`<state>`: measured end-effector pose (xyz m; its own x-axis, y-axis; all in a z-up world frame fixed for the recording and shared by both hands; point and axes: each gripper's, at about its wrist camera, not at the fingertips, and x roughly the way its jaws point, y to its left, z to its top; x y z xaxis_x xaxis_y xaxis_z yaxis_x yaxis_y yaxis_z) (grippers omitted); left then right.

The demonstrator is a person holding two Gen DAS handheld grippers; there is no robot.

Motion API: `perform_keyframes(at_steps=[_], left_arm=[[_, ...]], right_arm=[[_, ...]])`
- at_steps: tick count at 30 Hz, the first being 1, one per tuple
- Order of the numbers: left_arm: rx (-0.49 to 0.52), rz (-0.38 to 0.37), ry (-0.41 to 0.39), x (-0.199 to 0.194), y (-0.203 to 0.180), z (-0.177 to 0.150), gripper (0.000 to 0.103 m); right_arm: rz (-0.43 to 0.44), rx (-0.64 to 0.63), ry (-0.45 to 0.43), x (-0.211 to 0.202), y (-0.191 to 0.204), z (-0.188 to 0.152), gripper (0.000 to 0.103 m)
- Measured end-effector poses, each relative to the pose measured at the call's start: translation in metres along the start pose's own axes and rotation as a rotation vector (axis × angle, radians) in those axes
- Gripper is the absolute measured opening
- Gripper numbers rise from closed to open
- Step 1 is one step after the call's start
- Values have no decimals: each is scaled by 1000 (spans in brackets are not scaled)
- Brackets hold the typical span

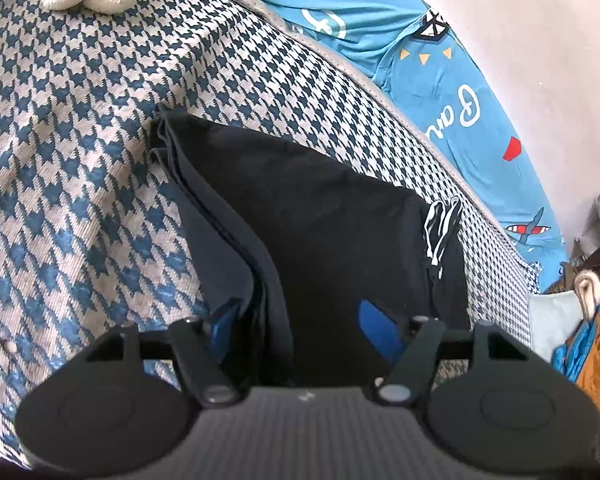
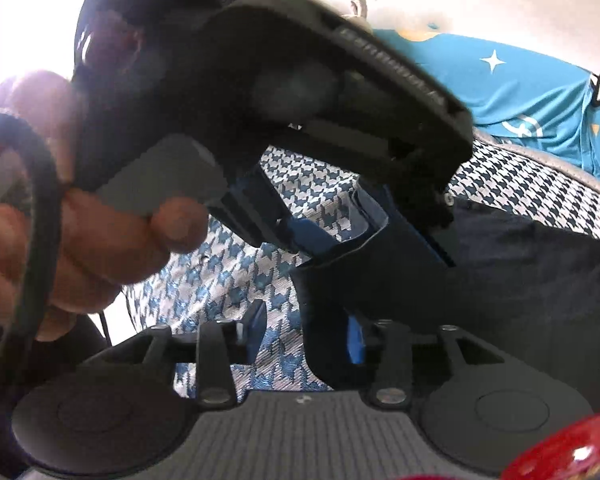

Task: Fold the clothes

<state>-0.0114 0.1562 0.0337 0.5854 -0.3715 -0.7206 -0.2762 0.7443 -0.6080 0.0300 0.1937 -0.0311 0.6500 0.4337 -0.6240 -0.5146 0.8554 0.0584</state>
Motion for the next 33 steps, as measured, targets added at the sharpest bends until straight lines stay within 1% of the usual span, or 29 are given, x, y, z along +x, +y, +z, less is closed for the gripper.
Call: perform_keyframes(at_steps=[5, 8, 10, 12, 14, 17, 21, 25, 27, 28, 30, 32, 33], left_arm=[[-6, -1, 6, -1, 3, -1, 66], [-6, 4, 11, -1, 3, -1, 66], [-3, 13, 13, 0, 4, -1, 67], [2, 37, 8, 0, 5, 2, 70], [5, 71, -3, 2, 8, 9, 78], [-2, 112, -20, 6, 17, 23, 82], [-54, 121, -26, 19, 32, 44, 83], [-42, 136, -45, 26, 33, 55, 83], [-32, 144, -56, 30, 32, 60, 75], [-32, 146, -61, 31, 33, 61, 69], [-40, 149, -69, 32, 35, 64, 66], [-42, 162, -81, 33, 36, 65, 55], [-43, 169, -88, 34, 36, 66, 52]], right_arm=[[-111, -70, -37, 13, 5, -2, 40], [-127, -53, -25, 18, 1, -2, 10], [-143, -43, -36, 17, -1, -2, 8], [-150, -32, -53, 13, -4, 0, 7], [-154, -21, -69, 9, -6, 2, 7], [-155, -18, -82, 5, -7, 4, 7], [-157, -20, -91, -4, -6, 2, 7], [-159, -6, -102, -14, -6, -2, 7], [-161, -5, -106, -22, -2, -3, 7], [-163, -6, -107, -23, -1, -3, 7], [-167, -7, -108, -25, 0, -3, 7], [-170, -11, -106, -25, 0, -4, 7], [-172, -15, -107, -26, 0, -4, 7]])
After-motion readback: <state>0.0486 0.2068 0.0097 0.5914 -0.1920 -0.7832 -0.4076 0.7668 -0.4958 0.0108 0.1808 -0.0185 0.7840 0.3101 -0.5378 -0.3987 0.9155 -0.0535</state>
